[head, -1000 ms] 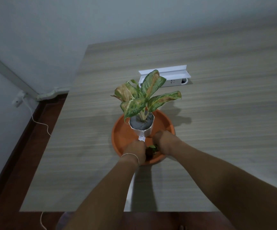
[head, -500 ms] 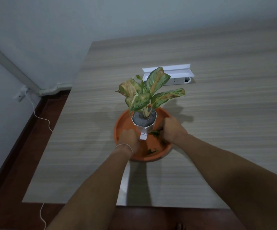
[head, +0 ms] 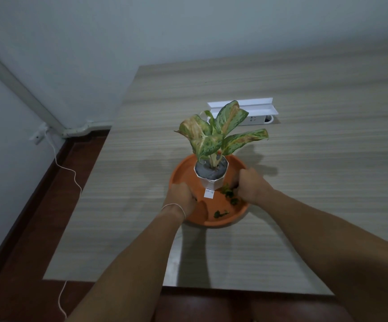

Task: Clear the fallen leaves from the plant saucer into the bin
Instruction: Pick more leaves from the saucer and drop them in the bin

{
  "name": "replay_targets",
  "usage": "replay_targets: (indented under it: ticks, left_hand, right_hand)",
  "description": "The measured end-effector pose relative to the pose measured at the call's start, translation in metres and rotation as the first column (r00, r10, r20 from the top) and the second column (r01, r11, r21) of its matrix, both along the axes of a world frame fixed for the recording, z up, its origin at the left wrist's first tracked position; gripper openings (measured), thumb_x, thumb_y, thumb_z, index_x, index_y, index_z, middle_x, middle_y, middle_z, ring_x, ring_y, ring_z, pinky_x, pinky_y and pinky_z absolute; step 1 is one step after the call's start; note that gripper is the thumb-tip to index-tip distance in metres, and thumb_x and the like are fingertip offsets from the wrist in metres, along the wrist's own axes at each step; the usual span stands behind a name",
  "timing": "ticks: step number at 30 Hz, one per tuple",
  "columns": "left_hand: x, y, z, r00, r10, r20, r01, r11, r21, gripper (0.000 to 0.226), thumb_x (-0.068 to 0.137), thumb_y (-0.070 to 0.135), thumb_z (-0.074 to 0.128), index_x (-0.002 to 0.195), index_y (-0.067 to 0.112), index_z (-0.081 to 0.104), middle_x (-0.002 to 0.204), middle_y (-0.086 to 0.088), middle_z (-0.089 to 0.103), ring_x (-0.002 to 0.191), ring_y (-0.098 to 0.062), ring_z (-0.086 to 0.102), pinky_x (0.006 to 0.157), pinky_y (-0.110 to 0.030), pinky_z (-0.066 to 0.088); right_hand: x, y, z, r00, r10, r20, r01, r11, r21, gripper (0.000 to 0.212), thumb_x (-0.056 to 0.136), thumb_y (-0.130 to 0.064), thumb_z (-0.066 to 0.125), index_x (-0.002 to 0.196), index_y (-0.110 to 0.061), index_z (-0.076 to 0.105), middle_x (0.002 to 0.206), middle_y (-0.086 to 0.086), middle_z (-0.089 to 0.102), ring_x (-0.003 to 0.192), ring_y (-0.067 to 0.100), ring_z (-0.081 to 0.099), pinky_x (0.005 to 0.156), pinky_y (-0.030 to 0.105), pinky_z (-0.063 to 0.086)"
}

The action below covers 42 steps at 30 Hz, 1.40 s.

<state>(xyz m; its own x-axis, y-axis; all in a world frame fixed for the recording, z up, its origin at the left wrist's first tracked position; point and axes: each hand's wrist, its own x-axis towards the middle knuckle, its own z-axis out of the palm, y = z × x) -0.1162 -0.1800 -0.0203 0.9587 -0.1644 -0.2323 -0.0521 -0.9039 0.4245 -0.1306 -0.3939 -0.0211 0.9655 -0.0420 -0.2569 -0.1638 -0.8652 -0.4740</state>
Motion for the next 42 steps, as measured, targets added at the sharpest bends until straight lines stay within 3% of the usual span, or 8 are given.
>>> replay_targets:
  ticks: [7, 11, 18, 26, 29, 32, 37, 42]
  left_hand:
    - [-0.001, 0.001, -0.009, 0.999, -0.012, -0.053, 0.011, 1.0, -0.021, 0.021, 0.081, 0.009, 0.06, 0.084, 0.012, 0.08, 0.091, -0.008, 0.078, 0.091, -0.026, 0.071, 0.083, -0.032, 0.057]
    - [-0.001, 0.002, -0.012, 0.996, -0.012, -0.091, 0.01, 1.0, -0.024, 0.021, 0.081, 0.01, 0.06, 0.085, 0.014, 0.08, 0.092, -0.006, 0.078, 0.091, -0.024, 0.07, 0.086, -0.033, 0.058]
    - [0.003, 0.001, -0.007, 0.997, 0.012, -0.08, -0.017, 0.998, -0.059, 0.023, 0.081, 0.006, 0.059, 0.085, 0.012, 0.081, 0.093, -0.007, 0.079, 0.093, -0.024, 0.071, 0.084, -0.026, 0.054]
    - [0.007, 0.027, 0.001, 0.996, 0.049, -0.073, -0.052, 0.998, -0.045, 0.027, 0.076, 0.01, 0.056, 0.085, 0.017, 0.08, 0.095, -0.009, 0.078, 0.094, -0.03, 0.071, 0.091, -0.036, 0.057]
    - [0.008, 0.05, 0.002, 0.994, 0.087, -0.067, -0.091, 0.995, -0.051, 0.028, 0.071, 0.014, 0.053, 0.082, 0.015, 0.08, 0.09, -0.012, 0.077, 0.088, -0.031, 0.072, 0.086, -0.036, 0.06]
    - [0.005, 0.08, 0.011, 0.994, 0.104, -0.043, -0.107, 0.992, -0.06, 0.022, 0.077, 0.008, 0.061, 0.085, 0.013, 0.081, 0.093, -0.012, 0.078, 0.093, -0.028, 0.072, 0.092, -0.034, 0.057]
    - [-0.005, 0.174, 0.023, 0.972, 0.234, 0.007, -0.233, 0.972, -0.034, 0.018, 0.078, 0.013, 0.064, 0.085, 0.015, 0.08, 0.095, -0.007, 0.078, 0.101, -0.025, 0.07, 0.096, -0.033, 0.055]
    - [-0.049, 0.3, 0.048, 0.9, 0.435, 0.023, -0.435, 0.901, -0.002, 0.018, 0.081, 0.012, 0.064, 0.087, 0.016, 0.081, 0.1, -0.008, 0.078, 0.103, -0.027, 0.07, 0.098, -0.032, 0.053]
  right_hand:
    - [0.001, 0.005, -0.011, 0.994, 0.109, -0.018, -0.109, 0.993, -0.047, 0.023, 0.078, -0.014, 0.067, 0.097, -0.021, 0.077, 0.094, 0.003, 0.075, 0.09, 0.023, 0.068, 0.077, 0.029, 0.056]
    - [0.001, 0.005, -0.01, 0.992, 0.123, -0.033, -0.125, 0.991, -0.052, 0.025, 0.079, -0.015, 0.07, 0.103, -0.016, 0.074, 0.096, 0.007, 0.073, 0.088, 0.025, 0.068, 0.08, 0.034, 0.058]
    - [0.002, 0.001, -0.014, 0.985, 0.16, -0.065, -0.164, 0.985, -0.058, 0.012, 0.079, -0.014, 0.071, 0.087, -0.016, 0.079, 0.09, 0.003, 0.076, 0.084, 0.02, 0.068, 0.079, 0.033, 0.058]
    - [-0.006, 0.034, -0.011, 0.959, 0.274, 0.079, -0.271, 0.962, -0.037, 0.013, 0.076, -0.009, 0.064, 0.078, -0.011, 0.077, 0.081, 0.007, 0.074, 0.078, 0.023, 0.062, 0.07, 0.028, 0.05]
    - [-0.008, 0.058, -0.007, 0.965, 0.241, 0.099, -0.242, 0.97, -0.004, 0.014, 0.077, -0.011, 0.062, 0.073, -0.011, 0.075, 0.068, 0.004, 0.064, 0.069, 0.019, 0.056, 0.064, 0.025, 0.04]
    - [-0.006, 0.089, 0.002, 0.96, 0.233, 0.153, -0.235, 0.972, -0.004, 0.018, 0.076, -0.012, 0.064, 0.085, -0.015, 0.08, 0.08, 0.005, 0.077, 0.075, 0.022, 0.068, 0.064, 0.021, 0.041]
    - [0.004, 0.159, 0.02, 0.919, 0.326, 0.221, -0.332, 0.943, -0.012, 0.018, 0.076, -0.011, 0.064, 0.087, -0.012, 0.079, 0.083, 0.012, 0.078, 0.077, 0.03, 0.069, 0.061, 0.027, 0.041]
    - [0.02, 0.261, 0.04, 0.847, 0.483, 0.222, -0.491, 0.871, -0.022, 0.019, 0.079, -0.014, 0.067, 0.092, -0.014, 0.08, 0.086, 0.007, 0.079, 0.079, 0.025, 0.07, 0.075, 0.032, 0.056]
